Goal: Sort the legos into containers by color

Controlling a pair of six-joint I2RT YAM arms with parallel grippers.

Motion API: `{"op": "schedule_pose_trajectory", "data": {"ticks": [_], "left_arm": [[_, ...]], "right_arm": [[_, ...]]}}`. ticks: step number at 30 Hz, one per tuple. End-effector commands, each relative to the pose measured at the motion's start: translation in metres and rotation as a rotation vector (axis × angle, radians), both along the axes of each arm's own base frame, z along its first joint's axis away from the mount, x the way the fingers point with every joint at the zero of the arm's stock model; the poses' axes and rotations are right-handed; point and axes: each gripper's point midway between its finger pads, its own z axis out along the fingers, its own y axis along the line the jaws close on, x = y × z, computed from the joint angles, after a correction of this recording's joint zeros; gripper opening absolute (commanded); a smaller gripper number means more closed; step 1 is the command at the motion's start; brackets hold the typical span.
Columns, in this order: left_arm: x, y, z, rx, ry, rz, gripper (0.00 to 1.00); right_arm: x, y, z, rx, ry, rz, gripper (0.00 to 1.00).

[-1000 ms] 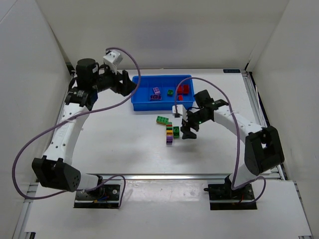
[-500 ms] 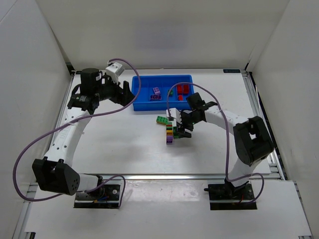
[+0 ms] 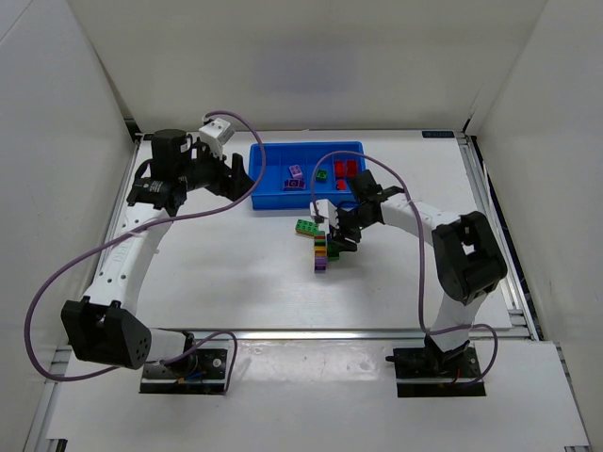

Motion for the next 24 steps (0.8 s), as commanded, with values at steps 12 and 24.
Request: {"op": "schedule_pose_trajectory", "data": {"ticks": [12, 24], "left_arm": [[0.004, 0.003, -0.005, 0.0, 0.019, 0.005, 0.91], [0.004, 0.004, -0.01, 0.007, 0.026, 0.008, 0.9]], "right_arm": [[-0.003, 0.005, -0.001, 0.009, 0.003, 0.045, 0.6], [-0.009, 0.008, -0.014, -0.028, 0.016, 0.054, 0.48]]}}
